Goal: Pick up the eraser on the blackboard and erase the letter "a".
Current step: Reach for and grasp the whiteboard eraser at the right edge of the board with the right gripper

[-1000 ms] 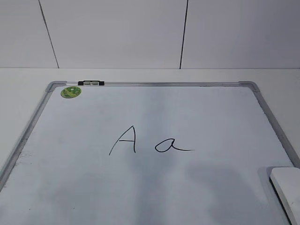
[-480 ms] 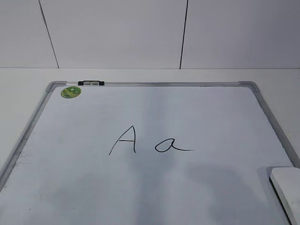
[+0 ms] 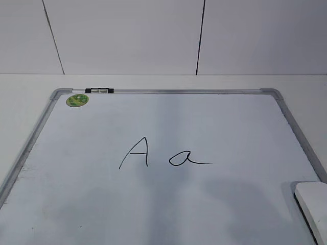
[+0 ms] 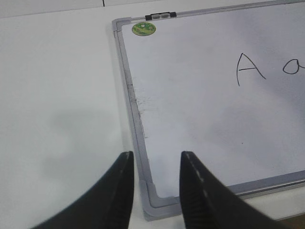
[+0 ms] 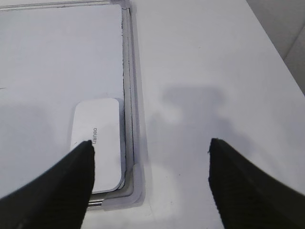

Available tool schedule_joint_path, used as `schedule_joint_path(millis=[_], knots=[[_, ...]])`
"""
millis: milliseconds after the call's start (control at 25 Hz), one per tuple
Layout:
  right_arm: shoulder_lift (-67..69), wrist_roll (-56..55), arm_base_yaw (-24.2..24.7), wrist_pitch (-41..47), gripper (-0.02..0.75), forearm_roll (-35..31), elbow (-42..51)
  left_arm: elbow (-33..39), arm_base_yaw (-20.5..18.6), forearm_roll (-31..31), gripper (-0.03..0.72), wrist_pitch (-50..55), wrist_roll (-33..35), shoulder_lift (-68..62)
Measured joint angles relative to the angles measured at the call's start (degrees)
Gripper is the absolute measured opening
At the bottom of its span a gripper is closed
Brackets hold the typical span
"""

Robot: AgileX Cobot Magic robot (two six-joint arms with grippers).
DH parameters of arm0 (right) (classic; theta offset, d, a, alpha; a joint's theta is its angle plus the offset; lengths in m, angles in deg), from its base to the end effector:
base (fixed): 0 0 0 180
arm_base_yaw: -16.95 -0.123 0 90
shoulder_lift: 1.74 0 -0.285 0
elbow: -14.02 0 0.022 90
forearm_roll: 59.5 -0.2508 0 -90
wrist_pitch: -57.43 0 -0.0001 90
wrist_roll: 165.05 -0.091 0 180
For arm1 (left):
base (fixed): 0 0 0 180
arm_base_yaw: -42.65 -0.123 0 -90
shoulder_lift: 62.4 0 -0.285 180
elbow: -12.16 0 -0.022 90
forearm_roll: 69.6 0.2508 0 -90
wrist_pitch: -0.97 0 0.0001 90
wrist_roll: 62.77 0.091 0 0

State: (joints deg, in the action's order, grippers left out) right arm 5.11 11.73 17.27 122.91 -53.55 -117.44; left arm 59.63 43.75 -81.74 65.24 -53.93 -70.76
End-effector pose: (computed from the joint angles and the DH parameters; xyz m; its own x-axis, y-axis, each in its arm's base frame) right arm -0.0113 -0.0085 0.2711 -0.5102 0.0158 -0.8599 0.0932 0.9950 -0.0371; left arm -0.0095 -0.0171 0.2793 -0.4815 0.0693 -0.8737 0.2134 0.9761 -0.0402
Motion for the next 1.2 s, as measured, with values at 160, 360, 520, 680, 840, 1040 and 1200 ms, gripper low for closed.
schedule_joint_path(millis=[160,360,520,680,840,1040,1200], knots=[[0.0,0.0,0.0,0.0,0.592,0.0,0.0,0.0,0.0,0.0,0.245,0.0,0.0,0.0],[0.0,0.0,0.0,0.2,0.592,-0.6,-1.0,0.0,0.0,0.0,0.245,0.0,0.0,0.0],[3.4,0.8,0.0,0.3,0.592,-0.7,-4.3,0.0,0.0,0.0,0.244,0.0,0.0,0.0],[9.7,2.2,0.0,0.3,0.592,-0.9,-8.0,0.0,0.0,0.0,0.245,0.0,0.0,0.0],[14.7,2.2,0.0,0.1,0.592,-3.1,-10.2,0.0,0.0,0.0,0.245,0.0,0.0,0.0],[22.3,2.5,0.0,2.8,0.592,-5.3,-12.7,0.0,0.0,0.0,0.244,0.0,0.0,0.0],[29.9,4.4,0.0,5.9,0.592,-6.0,-14.8,0.0,0.0,0.0,0.244,0.0,0.0,0.0]])
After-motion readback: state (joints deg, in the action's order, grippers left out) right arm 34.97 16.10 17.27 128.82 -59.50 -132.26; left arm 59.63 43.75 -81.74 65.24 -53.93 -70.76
